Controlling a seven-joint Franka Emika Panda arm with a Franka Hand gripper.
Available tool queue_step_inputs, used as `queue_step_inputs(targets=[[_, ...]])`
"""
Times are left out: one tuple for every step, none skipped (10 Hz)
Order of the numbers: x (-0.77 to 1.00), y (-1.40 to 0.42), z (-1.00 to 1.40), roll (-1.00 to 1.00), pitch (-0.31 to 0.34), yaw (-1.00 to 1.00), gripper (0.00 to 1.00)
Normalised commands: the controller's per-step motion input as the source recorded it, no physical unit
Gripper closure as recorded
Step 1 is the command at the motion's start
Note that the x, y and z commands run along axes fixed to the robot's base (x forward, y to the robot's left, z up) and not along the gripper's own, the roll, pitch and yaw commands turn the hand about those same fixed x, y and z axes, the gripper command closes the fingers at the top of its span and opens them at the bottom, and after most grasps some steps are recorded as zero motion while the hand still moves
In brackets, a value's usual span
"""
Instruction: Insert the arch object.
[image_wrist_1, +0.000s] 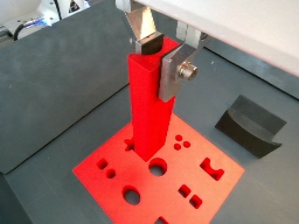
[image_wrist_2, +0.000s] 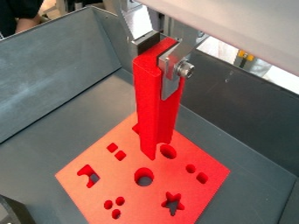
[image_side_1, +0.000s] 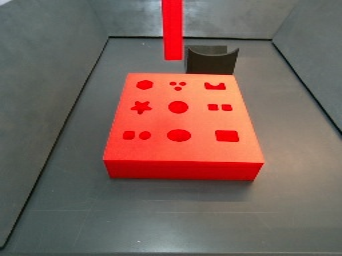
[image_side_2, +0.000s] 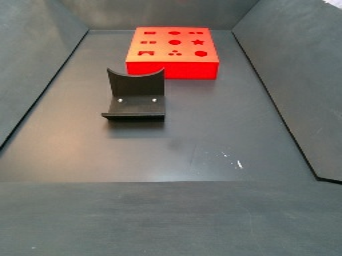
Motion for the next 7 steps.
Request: queue_step_inputs(targets=[[0.21,0.03,-0.02,0.00,0.000,0.00,1.00],[0.82,0.28,-0.17,0.00,0.000,0.00,1.00],[1.00,0.41,-0.20,0.01,-0.023,-0.21,1.00],[0.81,0.38,-0.19,0.02,0.000,-0.45,1.00],[0.63,0.30,-0.15,0.02,0.000,-0.63,1.00],[0.43,0.23,-0.16,0.03,0.000,-0.77,1.00],[0.33,0.18,-0.18,0.06,0.000,-0.82,1.00]])
